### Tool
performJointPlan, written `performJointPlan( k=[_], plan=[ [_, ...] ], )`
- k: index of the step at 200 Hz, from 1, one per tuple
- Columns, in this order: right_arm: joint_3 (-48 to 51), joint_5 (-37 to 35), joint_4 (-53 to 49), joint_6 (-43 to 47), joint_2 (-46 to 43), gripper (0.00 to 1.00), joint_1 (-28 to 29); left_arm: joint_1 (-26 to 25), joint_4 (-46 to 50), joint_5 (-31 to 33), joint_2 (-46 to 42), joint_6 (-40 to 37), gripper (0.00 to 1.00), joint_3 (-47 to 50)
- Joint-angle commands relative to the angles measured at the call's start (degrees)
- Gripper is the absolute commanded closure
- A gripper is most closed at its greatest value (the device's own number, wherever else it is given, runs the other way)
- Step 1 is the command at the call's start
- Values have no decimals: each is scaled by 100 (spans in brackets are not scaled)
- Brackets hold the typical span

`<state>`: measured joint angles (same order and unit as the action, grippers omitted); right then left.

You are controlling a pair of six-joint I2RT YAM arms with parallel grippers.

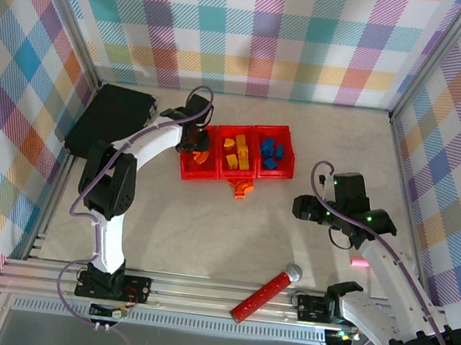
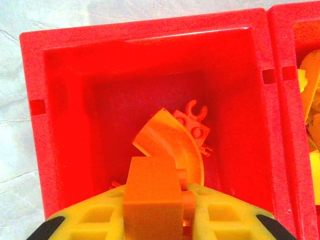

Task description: Sort the legos into containers by color

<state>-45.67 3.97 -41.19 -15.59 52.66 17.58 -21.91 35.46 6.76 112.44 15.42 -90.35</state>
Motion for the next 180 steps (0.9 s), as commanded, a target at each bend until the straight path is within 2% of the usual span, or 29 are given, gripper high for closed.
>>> performJointPlan(
  k=[1,24,58,101,145,180],
  plan=[
    [-11,78,59,83,-73,24,-27,64,-114,-120,54,43,72,67],
    [-19,67,50,74,-101,24,-31,64,-111,-182,32,15,67,44],
    [-15,69,14,77,-168,24,-25,64,-167,-304,-149,-17,53,129],
    [-16,34,-18,69,-227,24,-28,13,-169,-448,-749,-241,49,301],
    [-25,-34,31,47,-249,24,-27,-540,-714,-335,-1961,-848,38,1166],
    [-12,-70,98,-36,-295,24,-27,-1215,-883,-869,-2543,-1480,32,1678]
  ],
)
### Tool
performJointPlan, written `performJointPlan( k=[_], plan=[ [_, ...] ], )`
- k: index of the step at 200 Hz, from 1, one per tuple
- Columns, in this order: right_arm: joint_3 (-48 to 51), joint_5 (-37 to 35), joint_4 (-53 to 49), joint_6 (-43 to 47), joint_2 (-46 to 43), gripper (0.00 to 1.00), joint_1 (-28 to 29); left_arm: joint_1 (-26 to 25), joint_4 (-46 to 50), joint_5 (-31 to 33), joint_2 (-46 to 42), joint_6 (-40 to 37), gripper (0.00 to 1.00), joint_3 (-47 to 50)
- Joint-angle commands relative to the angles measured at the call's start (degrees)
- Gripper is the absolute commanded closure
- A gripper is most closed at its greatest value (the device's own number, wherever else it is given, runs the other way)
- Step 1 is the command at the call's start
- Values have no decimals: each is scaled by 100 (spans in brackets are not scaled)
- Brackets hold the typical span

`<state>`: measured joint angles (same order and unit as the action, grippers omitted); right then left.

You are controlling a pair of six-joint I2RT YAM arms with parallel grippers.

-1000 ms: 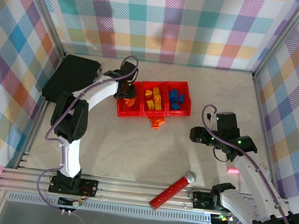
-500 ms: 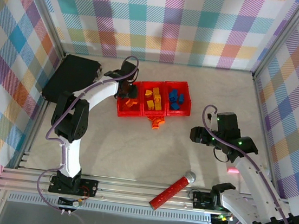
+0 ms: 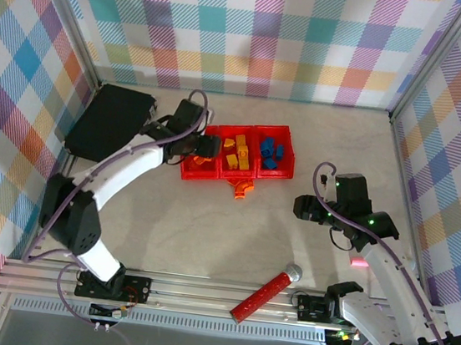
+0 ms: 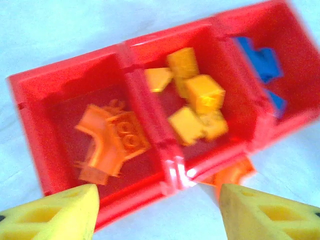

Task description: Sort the legos into containers by color

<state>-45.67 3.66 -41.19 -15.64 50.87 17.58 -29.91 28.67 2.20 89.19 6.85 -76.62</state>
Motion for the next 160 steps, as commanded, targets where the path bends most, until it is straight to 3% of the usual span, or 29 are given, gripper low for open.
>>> performJointPlan(
  k=[1,26,87,160],
  plan=[
    [-12,-45,100,-29,-119,24,-27,-439,-199,-413,-222,-637,32,310],
    [9,-48,146,-107,-218,24,-29,-934,-29,-448,-65,-1002,31,329],
    [39,-326,-70,-81,-602,24,-27,-1465,1027,-896,1414,-1973,33,-679],
    [40,-390,-80,-18,-583,24,-27,-1825,1740,-219,2643,-2257,39,-1505]
  ],
)
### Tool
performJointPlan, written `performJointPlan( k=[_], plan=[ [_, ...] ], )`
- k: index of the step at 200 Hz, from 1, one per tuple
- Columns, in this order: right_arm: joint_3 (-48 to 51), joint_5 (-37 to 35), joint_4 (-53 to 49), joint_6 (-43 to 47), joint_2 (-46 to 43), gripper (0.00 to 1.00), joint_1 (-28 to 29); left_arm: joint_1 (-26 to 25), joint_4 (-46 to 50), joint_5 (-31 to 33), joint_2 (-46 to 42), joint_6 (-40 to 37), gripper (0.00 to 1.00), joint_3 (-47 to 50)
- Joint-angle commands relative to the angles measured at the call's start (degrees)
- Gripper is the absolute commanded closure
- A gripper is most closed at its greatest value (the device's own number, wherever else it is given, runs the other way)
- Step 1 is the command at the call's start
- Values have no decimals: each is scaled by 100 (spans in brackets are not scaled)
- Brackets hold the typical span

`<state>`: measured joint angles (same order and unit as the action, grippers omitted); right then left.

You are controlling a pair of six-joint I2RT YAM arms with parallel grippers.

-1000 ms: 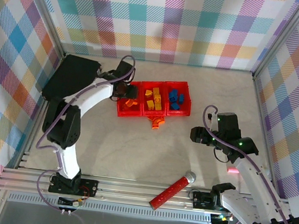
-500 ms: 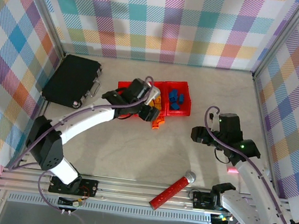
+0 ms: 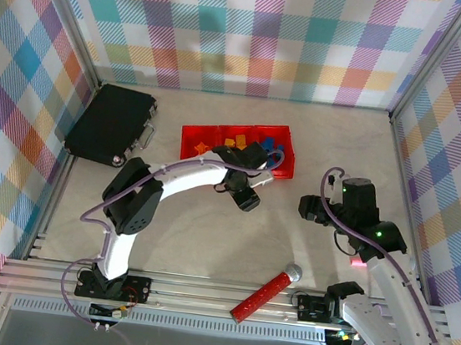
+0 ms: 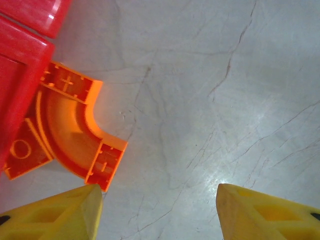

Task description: Sort the legos into containers by color

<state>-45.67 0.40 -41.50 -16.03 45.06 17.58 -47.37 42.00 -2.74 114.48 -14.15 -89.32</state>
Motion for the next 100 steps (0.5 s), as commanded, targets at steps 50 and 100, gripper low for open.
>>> performJointPlan(
  k=[50,100],
  plan=[
    [29,27,53,15,143,24,-27,-82,476,764,504,202,43,-574],
    [38,38,31,25,143,24,-23,-87,412,815,857,893,45,-1169]
  ],
)
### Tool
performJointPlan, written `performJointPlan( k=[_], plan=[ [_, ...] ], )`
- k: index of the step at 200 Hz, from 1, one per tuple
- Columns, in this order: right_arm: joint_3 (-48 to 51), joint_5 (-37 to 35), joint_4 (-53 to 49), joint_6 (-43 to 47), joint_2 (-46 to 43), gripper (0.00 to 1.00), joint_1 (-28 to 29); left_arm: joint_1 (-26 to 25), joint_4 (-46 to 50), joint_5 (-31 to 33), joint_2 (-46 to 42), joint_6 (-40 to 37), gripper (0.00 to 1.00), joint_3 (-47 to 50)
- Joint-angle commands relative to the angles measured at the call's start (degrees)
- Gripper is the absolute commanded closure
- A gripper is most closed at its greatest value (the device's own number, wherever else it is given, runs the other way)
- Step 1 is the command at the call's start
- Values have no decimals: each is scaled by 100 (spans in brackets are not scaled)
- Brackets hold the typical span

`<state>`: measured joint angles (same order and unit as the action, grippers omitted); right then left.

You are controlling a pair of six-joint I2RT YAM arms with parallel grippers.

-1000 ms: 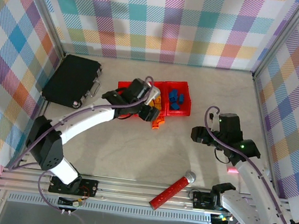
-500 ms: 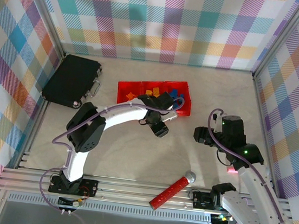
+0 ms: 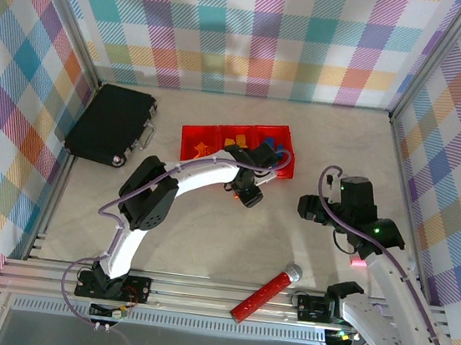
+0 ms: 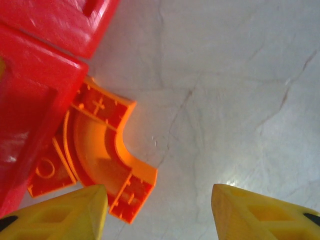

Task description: Sort the legos into containers by color

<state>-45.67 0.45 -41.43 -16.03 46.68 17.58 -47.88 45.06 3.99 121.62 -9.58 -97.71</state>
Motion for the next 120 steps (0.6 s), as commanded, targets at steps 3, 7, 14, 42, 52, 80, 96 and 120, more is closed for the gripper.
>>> performJointPlan(
  k=[3,7,14,42,52,80,96,120],
  plan=[
    [40,34,21,22,-33,24,-26,-30,109,170,163,461,45,-362],
    [35,22,9,30,-39,24,-29,-36,126,206,201,506,46,-404],
    [38,17,-10,46,-36,24,-27,-29,155,246,250,558,47,-464],
    [75,2,-19,40,-90,24,-27,-30,197,385,399,792,53,-584],
    [89,10,-21,33,-82,24,-25,-36,196,458,438,862,53,-591],
    [105,34,-7,26,-81,24,-27,-27,289,582,599,1020,57,-697],
    [101,30,-22,23,-101,24,-28,-17,337,592,675,1105,58,-748],
    [105,17,-35,29,-124,24,-29,11,444,495,757,1226,60,-785]
  ],
)
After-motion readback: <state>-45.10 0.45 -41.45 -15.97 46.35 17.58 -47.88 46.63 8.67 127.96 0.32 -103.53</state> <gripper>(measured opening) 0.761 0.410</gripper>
